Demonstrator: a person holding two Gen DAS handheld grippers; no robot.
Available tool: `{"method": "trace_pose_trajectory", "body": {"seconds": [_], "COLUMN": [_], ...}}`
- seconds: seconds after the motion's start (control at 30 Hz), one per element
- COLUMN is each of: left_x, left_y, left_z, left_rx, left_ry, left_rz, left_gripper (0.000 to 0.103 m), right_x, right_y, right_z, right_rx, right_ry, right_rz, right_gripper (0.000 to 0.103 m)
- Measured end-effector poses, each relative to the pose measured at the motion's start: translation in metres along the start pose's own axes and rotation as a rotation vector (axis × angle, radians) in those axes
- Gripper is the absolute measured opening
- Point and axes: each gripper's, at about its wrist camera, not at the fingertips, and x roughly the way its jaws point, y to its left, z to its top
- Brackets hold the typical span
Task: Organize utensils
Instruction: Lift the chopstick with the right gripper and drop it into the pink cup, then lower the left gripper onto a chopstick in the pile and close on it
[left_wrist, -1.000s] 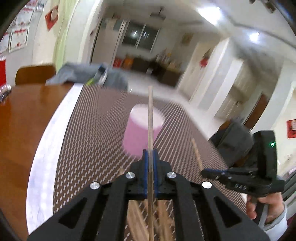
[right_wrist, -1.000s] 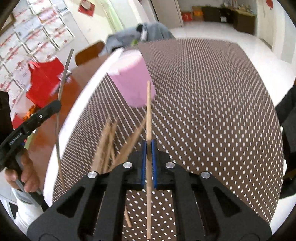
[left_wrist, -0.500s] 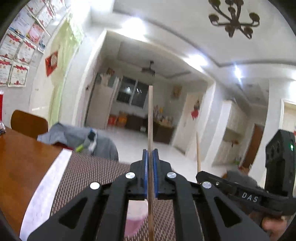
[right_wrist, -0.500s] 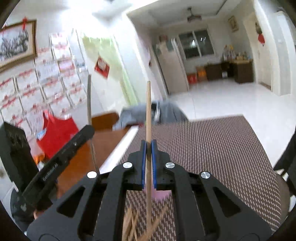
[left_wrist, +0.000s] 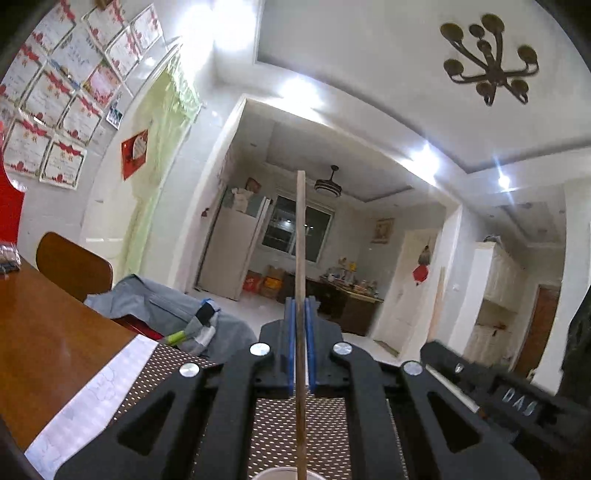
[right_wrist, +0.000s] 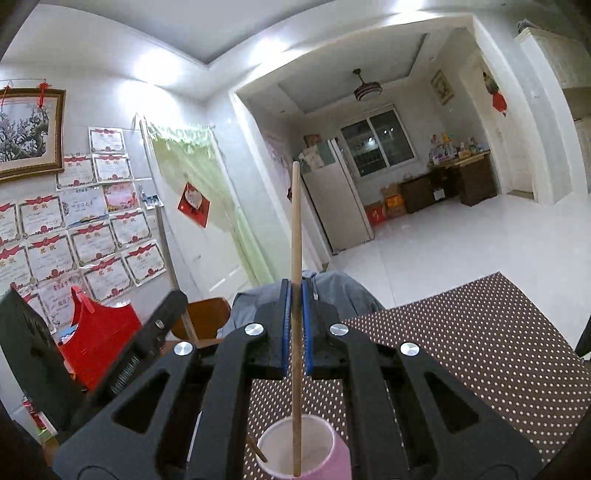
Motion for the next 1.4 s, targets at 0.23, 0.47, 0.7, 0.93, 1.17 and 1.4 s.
{"method": "trace_pose_trajectory", "body": {"seconds": [0.23,0.47,0.7,0.93,1.17,1.4], "left_x": [0.009,0.000,-0.019,-0.038,-0.056,-0.080], "left_y": [0.009,0.014,0.010,0.011,0.017,0.018], "left_z": [-0.028,-0.038,-0.038,-0.034,-0.027,-0.021], "left_rx": [0.035,0.052,0.074,0.080,0.070,0.099], "left_ry": [0.092,0.189,0.234,0.266,0.309,0.363], "left_rz": [0.003,-0.039,-0.050,-0.022,0.007,0.030], "left_gripper": [0.006,0.006,0.024,0.030,0.037,0.041], "right_x": [0.014,0.003,-0.012,-0.019,-0.023,-0.039], "right_y": [-0.001,-0.006,-0.004,0.002,0.009,0.019], "right_z": [-0.021,-0.037,-0.044,-0.052,-0.061,-0.062], "right_rx": [-0.048,-0.072,-0.084,-0.097,-0.110,-0.129], "right_ry": [0.035,0.096,0.137,0.177,0.227,0.236], "right_rz": [0.008,0.007,-0.005,-0.020,-0.061,-0.095], "right_gripper": [0.006,0.006,0.006,0.007,0.010,0.046]}}
